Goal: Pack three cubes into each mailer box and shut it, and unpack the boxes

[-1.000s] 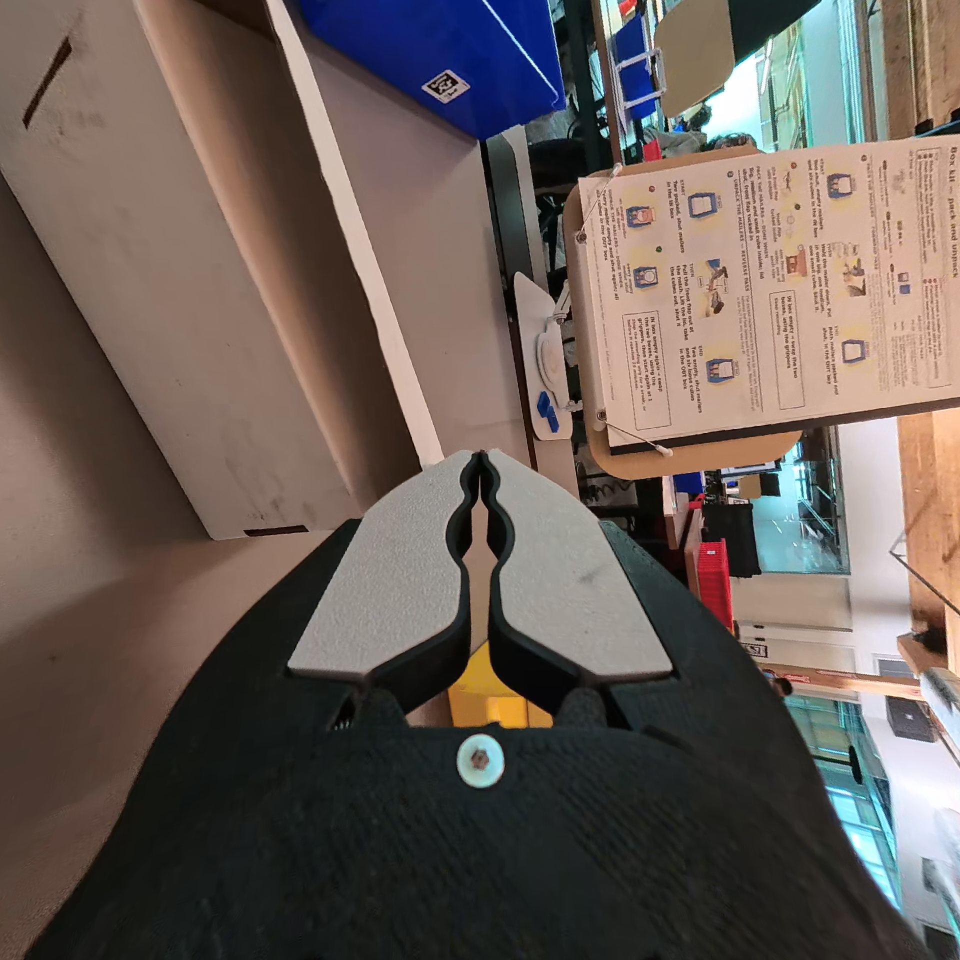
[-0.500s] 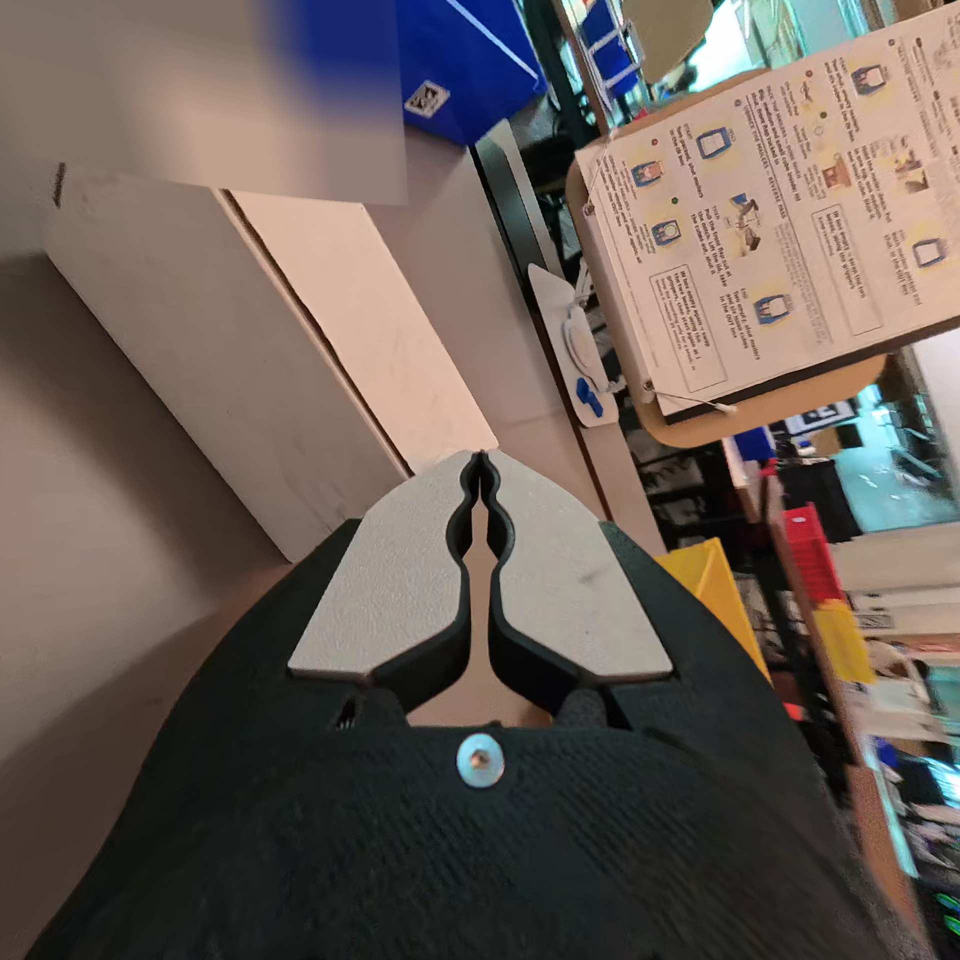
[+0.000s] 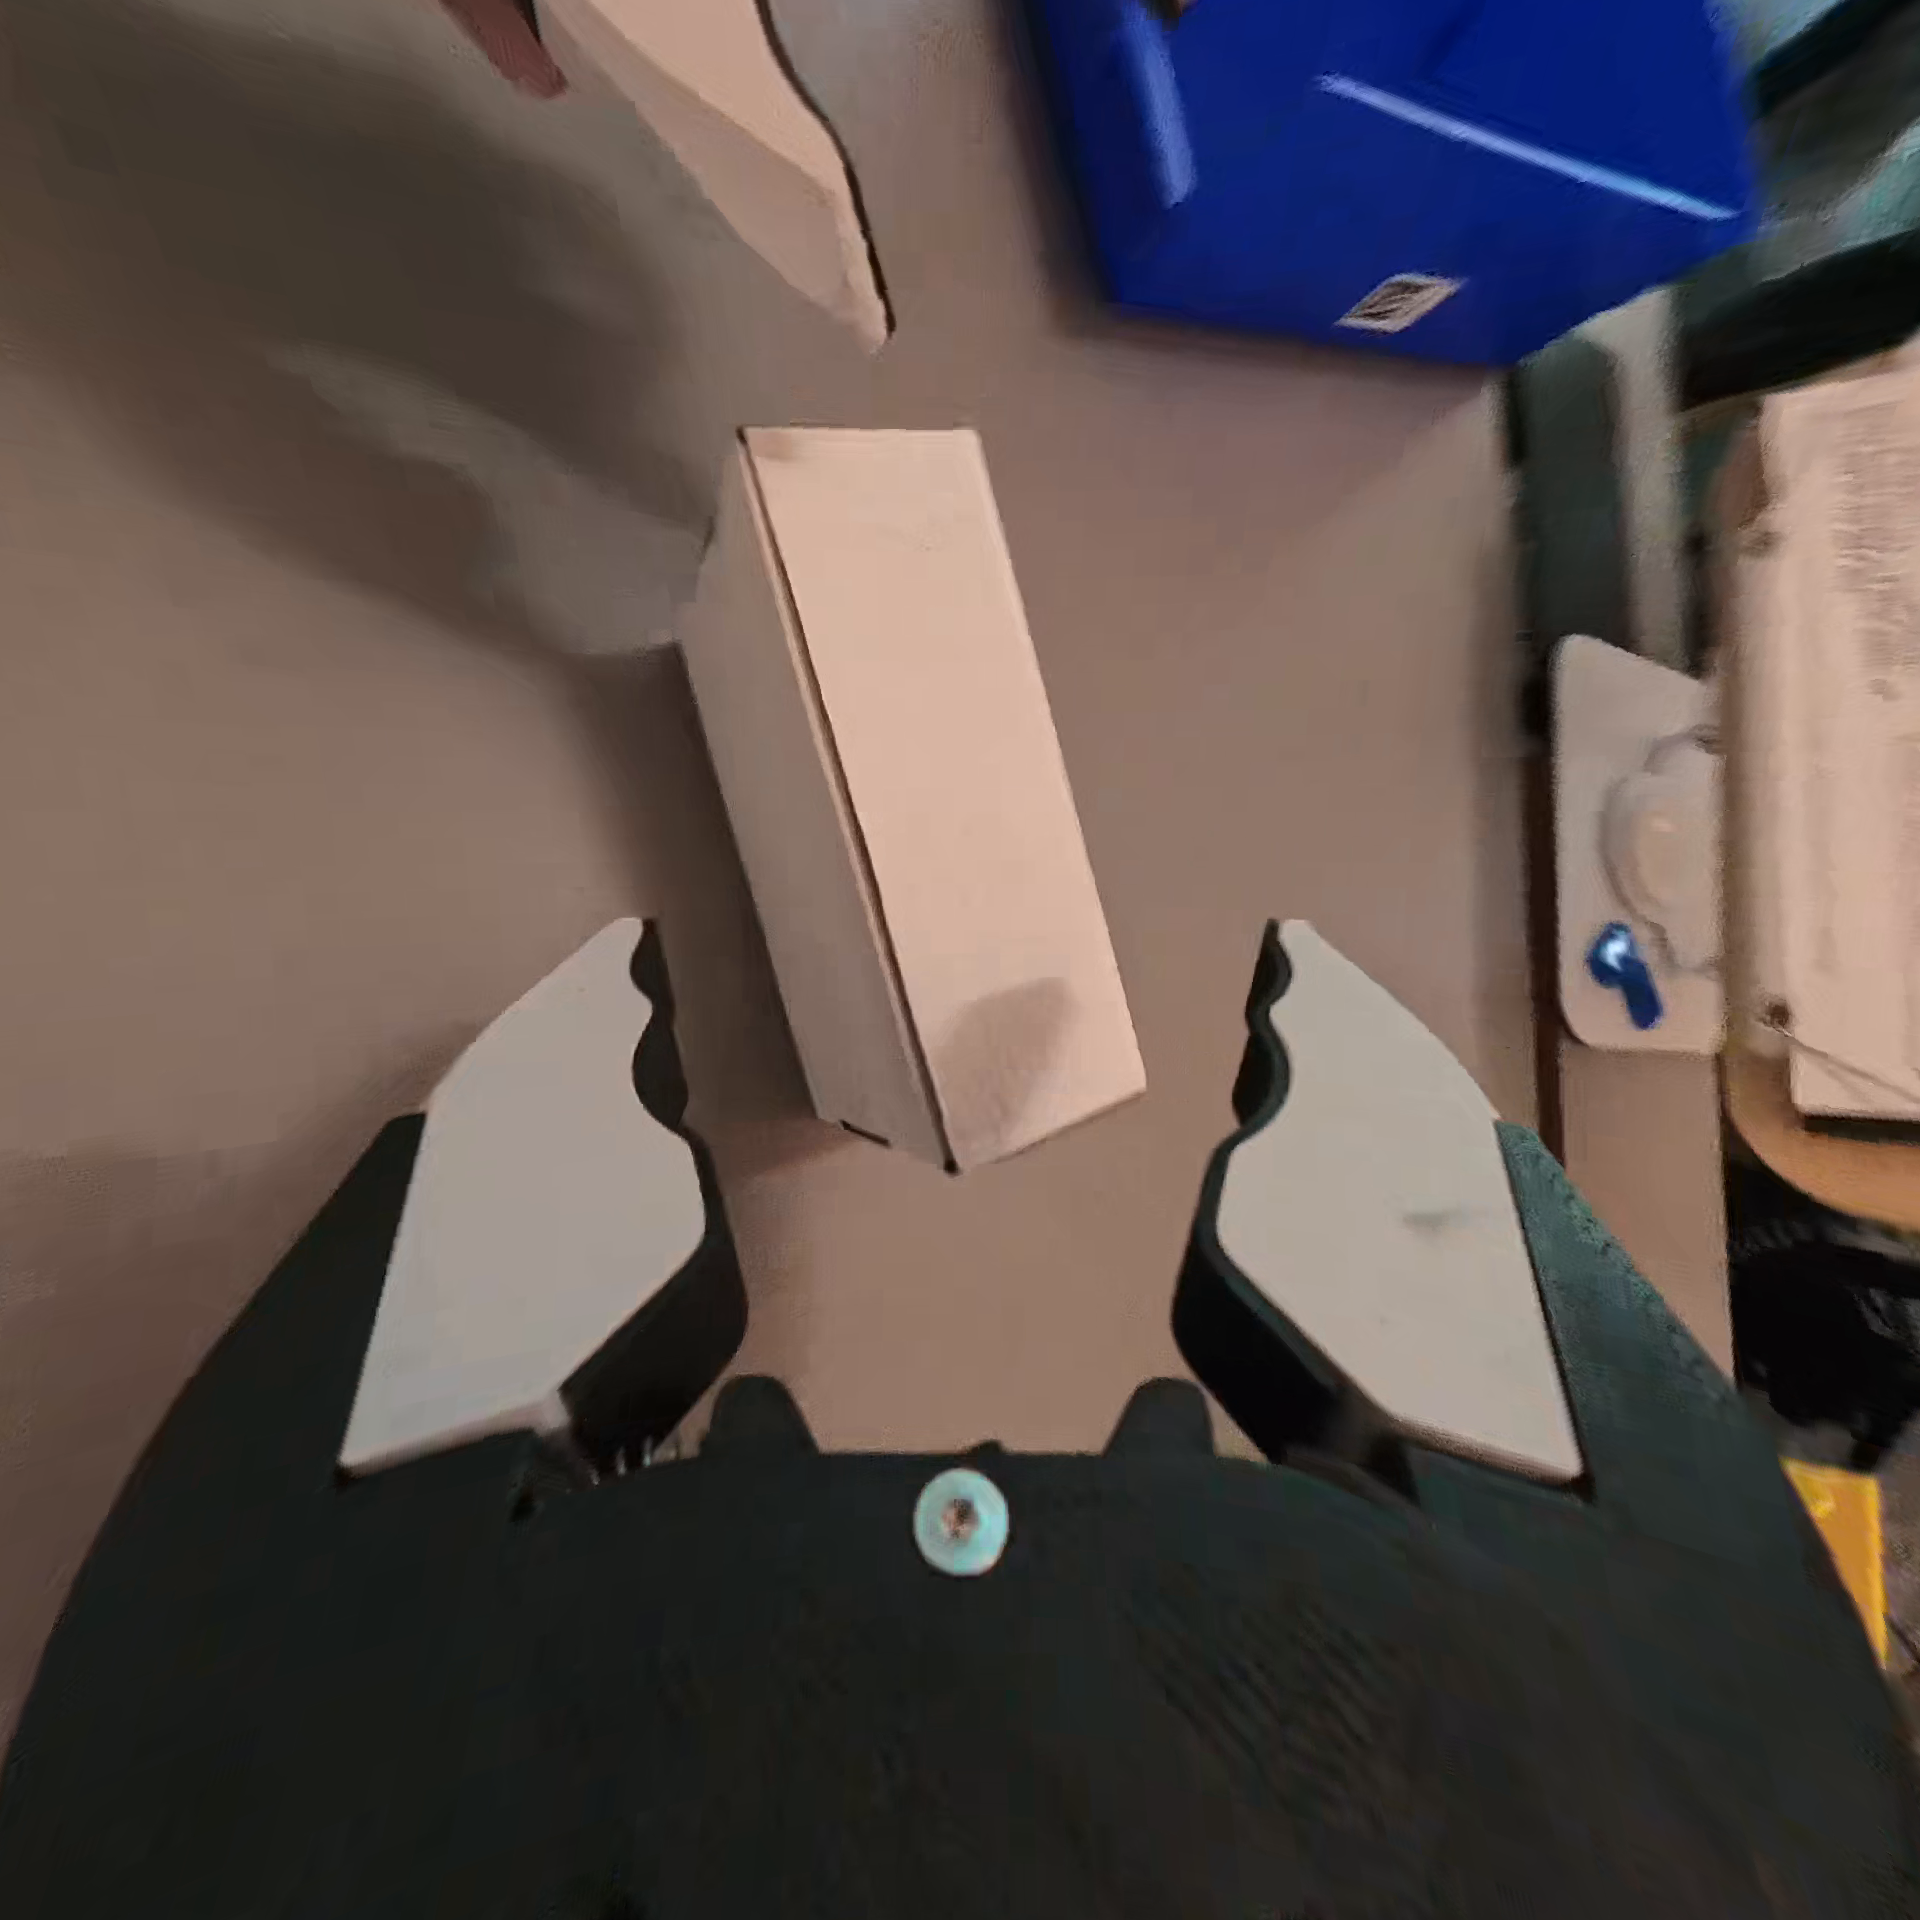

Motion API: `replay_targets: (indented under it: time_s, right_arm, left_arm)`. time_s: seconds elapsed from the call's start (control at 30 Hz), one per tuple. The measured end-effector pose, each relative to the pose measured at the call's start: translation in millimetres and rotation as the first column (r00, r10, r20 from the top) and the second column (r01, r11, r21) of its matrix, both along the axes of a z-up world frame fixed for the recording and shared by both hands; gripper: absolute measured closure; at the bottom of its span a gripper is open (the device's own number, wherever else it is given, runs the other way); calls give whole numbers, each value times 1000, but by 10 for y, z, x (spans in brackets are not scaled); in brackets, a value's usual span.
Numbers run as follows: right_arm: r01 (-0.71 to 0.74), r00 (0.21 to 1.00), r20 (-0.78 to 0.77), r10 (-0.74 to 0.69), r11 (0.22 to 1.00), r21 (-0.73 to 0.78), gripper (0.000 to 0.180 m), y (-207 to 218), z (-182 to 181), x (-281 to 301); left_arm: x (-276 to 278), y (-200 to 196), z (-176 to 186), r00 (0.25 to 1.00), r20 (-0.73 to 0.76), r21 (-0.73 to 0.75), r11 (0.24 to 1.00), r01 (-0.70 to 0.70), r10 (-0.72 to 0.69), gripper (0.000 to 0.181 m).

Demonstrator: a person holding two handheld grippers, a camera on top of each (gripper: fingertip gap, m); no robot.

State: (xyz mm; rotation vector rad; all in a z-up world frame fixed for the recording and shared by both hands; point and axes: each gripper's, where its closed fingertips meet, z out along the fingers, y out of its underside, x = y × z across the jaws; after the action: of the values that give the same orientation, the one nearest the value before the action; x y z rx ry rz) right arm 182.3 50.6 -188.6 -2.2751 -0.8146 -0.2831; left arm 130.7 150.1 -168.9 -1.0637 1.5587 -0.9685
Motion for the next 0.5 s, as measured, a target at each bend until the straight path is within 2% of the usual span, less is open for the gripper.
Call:
replay_targets:
  time_s: [0.13, 0.33, 0.37, 0.4, 0.5]
  right_arm:
    - [-136, 989, 34, 146, 968, -213, 75, 265, -146, -55]
    - [-206, 973, -13, 230, 844, -496, 87, 375, -526, -146]
    - [-208, 972, -17, 235, 822, -530, 91, 362, -586, -152]
    - [-206, 971, -15, 239, 804, -557, 106, 343, -634, -151]
    - [-196, 969, 13, 246, 803, -562, 107, 306, -634, -152]
  left_arm:
    - [-114, 15, 42, 999, -12, -177, 983, 50, -53, 99]
    - [-301, 182, -30, 995, -64, -226, 972, 58, -74, 94]
    - [-315, 218, -32, 996, -64, -239, 970, 51, -69, 94]
    - [-326, 253, -37, 996, -66, -249, 968, 42, -61, 95]
    - [-341, 307, -72, 995, -83, -263, 964, 28, -52, 96]
